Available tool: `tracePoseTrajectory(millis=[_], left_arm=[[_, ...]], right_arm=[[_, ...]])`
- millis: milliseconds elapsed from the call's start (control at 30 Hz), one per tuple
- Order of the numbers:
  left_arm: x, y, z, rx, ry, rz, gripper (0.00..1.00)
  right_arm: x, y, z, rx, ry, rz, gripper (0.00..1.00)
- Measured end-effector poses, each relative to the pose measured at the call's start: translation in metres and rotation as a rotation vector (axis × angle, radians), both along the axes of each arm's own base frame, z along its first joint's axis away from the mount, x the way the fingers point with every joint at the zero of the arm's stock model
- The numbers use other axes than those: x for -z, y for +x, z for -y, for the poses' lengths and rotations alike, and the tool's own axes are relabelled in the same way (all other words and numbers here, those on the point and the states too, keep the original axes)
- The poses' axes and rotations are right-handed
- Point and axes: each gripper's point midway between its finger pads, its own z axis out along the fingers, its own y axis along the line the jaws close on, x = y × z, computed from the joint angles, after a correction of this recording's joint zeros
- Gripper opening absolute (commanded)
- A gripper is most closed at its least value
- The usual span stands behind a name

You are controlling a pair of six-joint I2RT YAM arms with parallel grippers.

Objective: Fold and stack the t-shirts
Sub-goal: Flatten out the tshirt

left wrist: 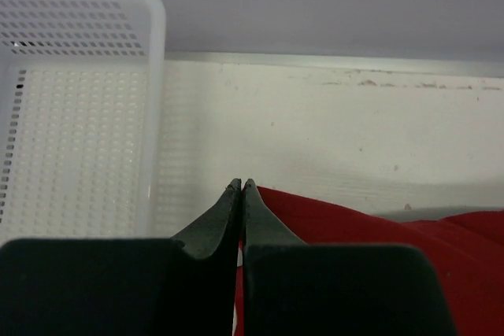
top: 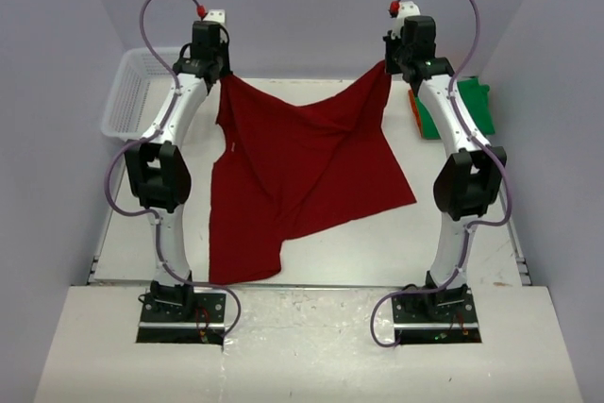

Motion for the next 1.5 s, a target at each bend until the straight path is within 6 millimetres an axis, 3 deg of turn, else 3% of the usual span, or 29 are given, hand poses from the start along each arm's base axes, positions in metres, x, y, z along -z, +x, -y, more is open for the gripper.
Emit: tracePoseTrajectory(millis=[167, 333, 400, 433, 500, 533, 567, 700, 800, 867, 900, 933, 1000, 1033, 1067, 1167, 1200, 1300, 1333, 1400, 1500], left_arm=[[-0.004, 0.030, -0.027, -0.041, -0.013, 0.041, 0.00], [0.000, 0.047, -0.037, -0.023, -0.025, 0.062, 0.00], [0.004, 0.051, -0.033, 0.000, -0.036, 0.065, 0.12], [0.005, 0.053, -0.030, 0.013, -0.038, 0.068, 0.35], [0.008, 0.057, -0.025, 0.034, -0.046, 0.079, 0.56], [0.010, 0.059, -0.023, 0.041, -0.048, 0.084, 0.64], [0.012, 0.060, -0.021, 0.045, -0.051, 0.089, 0.75], [0.024, 0.061, -0.016, 0.044, -0.046, 0.086, 0.89], [0.031, 0.053, -0.007, 0.035, -0.027, 0.061, 0.90], [0.027, 0.043, 0.006, 0.039, -0.016, 0.048, 0.85], [0.021, 0.038, 0.016, 0.051, -0.022, 0.051, 0.80], [0.013, 0.033, 0.029, 0.072, -0.037, 0.058, 0.62], [-0.005, 0.017, 0.063, 0.137, -0.087, 0.076, 0.39], [-0.015, 0.007, 0.085, 0.187, -0.117, 0.083, 0.15], [-0.022, -0.004, 0.112, 0.244, -0.158, 0.085, 0.03], [-0.031, -0.033, 0.194, 0.434, -0.241, 0.085, 0.00], [-0.026, -0.043, 0.219, 0.490, -0.258, 0.069, 0.00], [0.012, -0.084, 0.304, 0.663, -0.297, -0.020, 0.00], [0.029, -0.098, 0.327, 0.710, -0.304, -0.055, 0.00], [0.065, -0.129, 0.365, 0.788, -0.310, -0.140, 0.00], [0.112, -0.170, 0.403, 0.876, -0.318, -0.254, 0.00]], right_arm=[[0.004, 0.028, 0.004, 0.007, -0.001, 0.010, 0.00], [0.022, 0.032, 0.006, 0.002, -0.011, -0.035, 0.00], [0.025, 0.030, 0.007, 0.002, -0.014, -0.046, 0.00], [0.025, 0.030, 0.007, 0.002, -0.014, -0.049, 0.10], [0.026, 0.030, 0.008, 0.004, -0.015, -0.051, 0.31], [0.028, 0.030, 0.008, 0.006, -0.013, -0.055, 0.61], [0.030, 0.029, 0.009, 0.013, -0.009, -0.060, 0.71], [0.041, 0.025, 0.022, 0.078, -0.040, -0.093, 0.79], [0.054, 0.007, 0.033, 0.147, -0.053, -0.163, 0.79], [0.062, -0.012, 0.039, 0.198, -0.042, -0.225, 0.78], [0.066, -0.024, 0.042, 0.226, -0.030, -0.257, 0.78], [0.069, -0.037, 0.045, 0.261, -0.014, -0.289, 0.77], [0.072, -0.063, 0.046, 0.312, 0.036, -0.334, 0.73], [0.074, -0.079, 0.045, 0.333, 0.064, -0.356, 0.70], [0.075, -0.095, 0.045, 0.350, 0.089, -0.374, 0.65], [0.079, -0.140, 0.045, 0.390, 0.162, -0.402, 0.22], [0.080, -0.151, 0.045, 0.394, 0.180, -0.403, 0.00], [0.085, -0.191, 0.045, 0.425, 0.238, -0.419, 0.00], [0.086, -0.194, 0.045, 0.428, 0.244, -0.422, 0.00], [0.092, -0.199, 0.041, 0.424, 0.277, -0.425, 0.00], [0.117, -0.210, 0.033, 0.413, 0.313, -0.477, 0.00]])
